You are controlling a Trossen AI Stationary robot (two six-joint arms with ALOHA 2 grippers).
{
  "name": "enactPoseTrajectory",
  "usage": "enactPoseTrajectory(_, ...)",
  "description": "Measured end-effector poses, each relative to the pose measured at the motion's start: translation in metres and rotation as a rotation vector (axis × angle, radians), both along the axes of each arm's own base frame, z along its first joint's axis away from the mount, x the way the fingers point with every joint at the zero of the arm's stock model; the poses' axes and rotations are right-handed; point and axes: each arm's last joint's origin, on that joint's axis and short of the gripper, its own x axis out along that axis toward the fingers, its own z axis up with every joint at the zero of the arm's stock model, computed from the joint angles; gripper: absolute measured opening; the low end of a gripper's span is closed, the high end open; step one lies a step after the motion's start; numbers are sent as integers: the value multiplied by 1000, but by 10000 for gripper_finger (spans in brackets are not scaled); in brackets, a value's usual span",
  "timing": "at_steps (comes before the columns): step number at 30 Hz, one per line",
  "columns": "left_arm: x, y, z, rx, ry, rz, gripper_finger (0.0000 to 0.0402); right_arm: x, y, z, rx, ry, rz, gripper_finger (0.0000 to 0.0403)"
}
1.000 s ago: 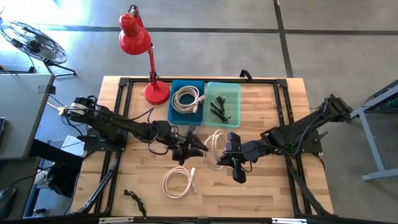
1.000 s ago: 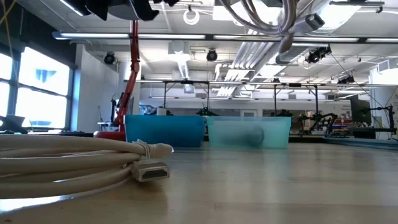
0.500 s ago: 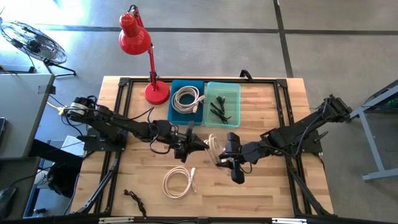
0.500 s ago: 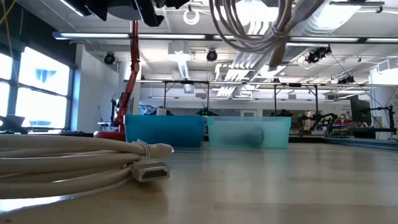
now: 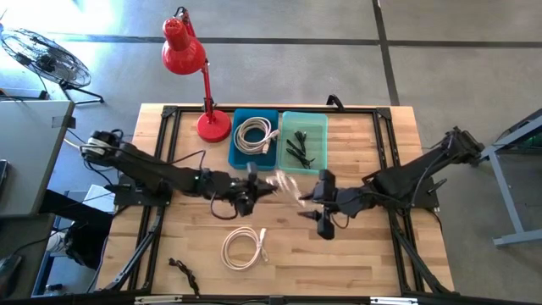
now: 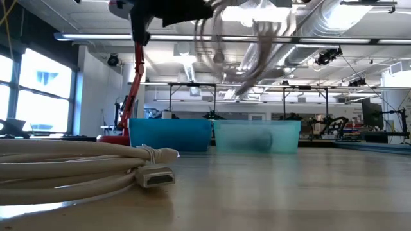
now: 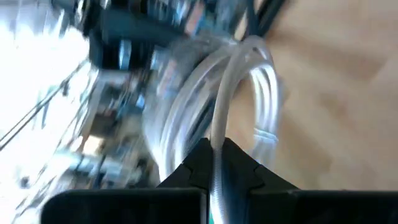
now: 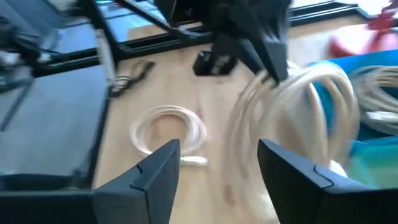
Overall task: Pick & Place USB Port
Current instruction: Put the white HDMI cable into the blue bin
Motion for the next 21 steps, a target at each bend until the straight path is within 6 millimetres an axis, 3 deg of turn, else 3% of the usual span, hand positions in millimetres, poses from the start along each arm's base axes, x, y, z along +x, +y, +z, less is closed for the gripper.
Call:
enactPoseTrajectory(7, -29, 12, 26, 106, 13, 263, 9, -20, -16, -5, -187, 119, -181, 207)
enactPoseTrajectory(11, -38, 29, 36, 210, 32, 401, 9, -28, -22, -10, -302, 179, -260, 208)
enactPoseTrajectory(16, -39, 71, 41, 231, 37, 530, 9, -34, -28, -14, -393, 217, -355, 208)
enactPoseTrajectory(21, -34, 129, 27, 161, 80, 628, 9, -37, -30, -15, -450, 234, -384, 208)
